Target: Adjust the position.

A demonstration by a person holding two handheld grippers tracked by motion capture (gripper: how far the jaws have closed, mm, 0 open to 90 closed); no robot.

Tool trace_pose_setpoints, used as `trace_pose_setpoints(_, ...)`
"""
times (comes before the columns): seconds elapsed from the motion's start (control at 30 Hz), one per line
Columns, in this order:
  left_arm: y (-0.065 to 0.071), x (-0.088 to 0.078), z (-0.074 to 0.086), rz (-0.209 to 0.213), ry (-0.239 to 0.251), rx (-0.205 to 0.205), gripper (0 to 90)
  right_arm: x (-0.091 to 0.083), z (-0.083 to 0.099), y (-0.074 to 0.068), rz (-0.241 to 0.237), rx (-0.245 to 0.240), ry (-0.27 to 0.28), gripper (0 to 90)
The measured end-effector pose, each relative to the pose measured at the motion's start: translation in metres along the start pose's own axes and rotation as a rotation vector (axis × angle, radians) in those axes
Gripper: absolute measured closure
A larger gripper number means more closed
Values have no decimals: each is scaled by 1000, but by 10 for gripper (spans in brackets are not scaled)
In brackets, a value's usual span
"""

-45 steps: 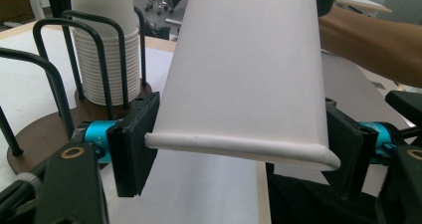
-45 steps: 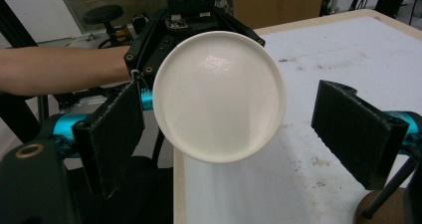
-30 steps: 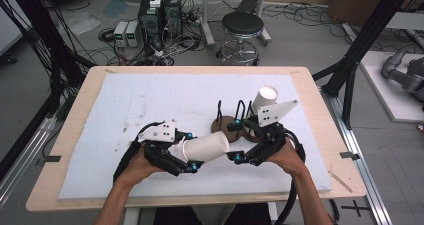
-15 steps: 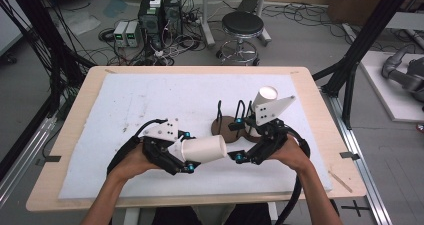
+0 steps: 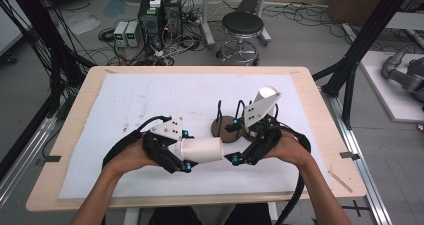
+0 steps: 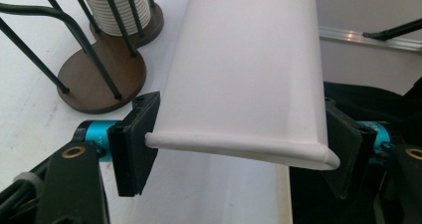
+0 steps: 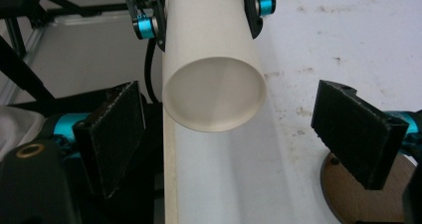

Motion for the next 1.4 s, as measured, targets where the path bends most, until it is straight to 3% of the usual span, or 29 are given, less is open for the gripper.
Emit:
trace_pose_setpoints(0.4,-2,-2,4,23,-157,34,269,12,-9,-4,30,-45,-107,139)
trace_pose_setpoints(0.73,-1,3,7,35,-244,54,269,22,-9,-5,54,-56,-164,139)
trace_pose_setpoints(1.03,-2,4,3,35,-298,78,268,29,-10,-6,55,-66,-185,139)
trace_pose_setpoints(1.4,-1,7,-6,30,-271,76,269,42,-11,-10,43,-72,-205,139)
Point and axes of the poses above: each handheld gripper's, and its own axes: x roughly forward along the jaws, z roughly out of its underside, y roughly to its right, the point moved 8 cm from there along x, roughly forward along the jaws, and after that the axes turned 12 degrees about x, right-handed, at the moved point
